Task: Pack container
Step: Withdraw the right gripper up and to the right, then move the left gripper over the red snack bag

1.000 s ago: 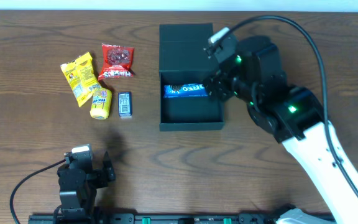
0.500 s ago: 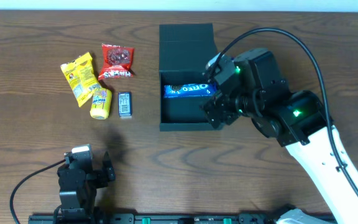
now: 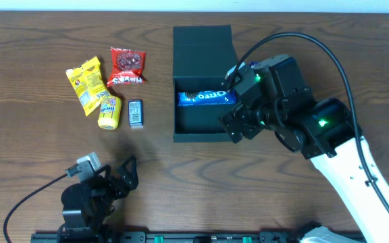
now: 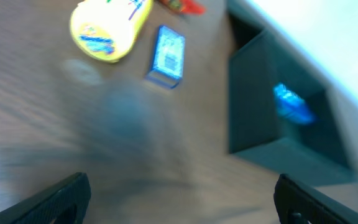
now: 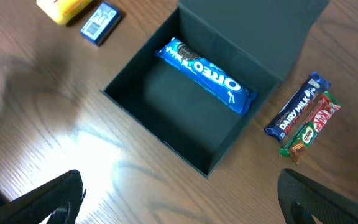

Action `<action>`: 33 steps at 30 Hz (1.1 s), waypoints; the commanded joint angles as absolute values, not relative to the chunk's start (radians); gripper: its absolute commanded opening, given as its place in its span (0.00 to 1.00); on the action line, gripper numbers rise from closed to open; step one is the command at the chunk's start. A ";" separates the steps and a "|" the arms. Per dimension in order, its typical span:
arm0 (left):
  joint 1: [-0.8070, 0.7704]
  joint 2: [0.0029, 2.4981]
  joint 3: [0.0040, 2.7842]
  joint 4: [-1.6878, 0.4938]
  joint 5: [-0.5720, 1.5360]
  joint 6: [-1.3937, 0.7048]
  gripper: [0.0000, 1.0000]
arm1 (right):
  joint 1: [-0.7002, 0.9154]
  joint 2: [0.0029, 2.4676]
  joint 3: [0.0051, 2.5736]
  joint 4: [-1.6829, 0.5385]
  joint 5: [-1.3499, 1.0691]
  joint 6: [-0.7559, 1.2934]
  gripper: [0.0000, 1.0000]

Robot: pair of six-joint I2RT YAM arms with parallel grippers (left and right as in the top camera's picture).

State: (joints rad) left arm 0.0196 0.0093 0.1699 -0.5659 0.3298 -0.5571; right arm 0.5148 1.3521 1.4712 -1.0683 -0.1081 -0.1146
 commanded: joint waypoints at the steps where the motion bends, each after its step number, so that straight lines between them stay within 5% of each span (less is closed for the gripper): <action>1: 0.024 0.004 0.164 -0.493 0.397 -0.713 0.95 | 0.490 1.348 1.473 -1.058 -0.102 -0.058 0.99; 11: 0.024 0.202 0.274 -0.306 0.426 -0.494 0.96 | 0.319 1.348 1.473 -0.973 -0.140 -0.057 0.99; 22: 0.011 1.058 0.900 -0.394 0.148 -0.134 0.96 | 0.145 1.374 1.473 -0.745 -0.174 -0.109 0.99; 33: -0.111 1.677 1.329 -0.392 -0.072 -0.048 0.96 | 0.123 1.440 1.473 -0.669 -0.173 -0.211 0.99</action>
State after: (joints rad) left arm -0.1066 1.6024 1.2716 -0.3920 -0.0158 -0.0799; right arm 0.1383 1.4261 1.4708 -0.6678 -0.1650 -0.1806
